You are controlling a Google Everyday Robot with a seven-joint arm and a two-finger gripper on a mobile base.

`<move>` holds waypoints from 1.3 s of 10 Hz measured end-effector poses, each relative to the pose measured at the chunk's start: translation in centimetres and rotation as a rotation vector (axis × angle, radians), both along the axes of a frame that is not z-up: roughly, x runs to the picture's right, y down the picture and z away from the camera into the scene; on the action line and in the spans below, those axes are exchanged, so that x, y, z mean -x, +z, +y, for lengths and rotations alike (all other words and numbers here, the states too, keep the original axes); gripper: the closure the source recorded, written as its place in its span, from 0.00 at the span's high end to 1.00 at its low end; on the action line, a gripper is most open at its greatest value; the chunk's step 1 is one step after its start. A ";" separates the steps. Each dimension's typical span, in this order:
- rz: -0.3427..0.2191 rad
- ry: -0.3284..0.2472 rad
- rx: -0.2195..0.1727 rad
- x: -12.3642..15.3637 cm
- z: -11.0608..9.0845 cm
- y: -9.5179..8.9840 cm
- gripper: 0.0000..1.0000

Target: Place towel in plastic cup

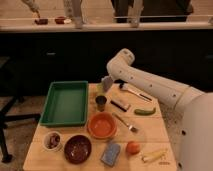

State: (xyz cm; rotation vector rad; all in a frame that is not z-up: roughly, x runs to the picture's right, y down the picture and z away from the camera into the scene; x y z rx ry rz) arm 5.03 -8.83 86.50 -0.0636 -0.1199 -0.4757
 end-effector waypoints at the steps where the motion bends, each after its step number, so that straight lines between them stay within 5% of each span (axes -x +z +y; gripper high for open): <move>1: -0.005 0.017 0.003 0.1 -0.5 0.6 0.00; 6: -0.042 0.129 0.063 -0.3 -1.8 3.1 0.00; 13: -0.065 0.128 0.064 1.3 -2.3 3.9 0.00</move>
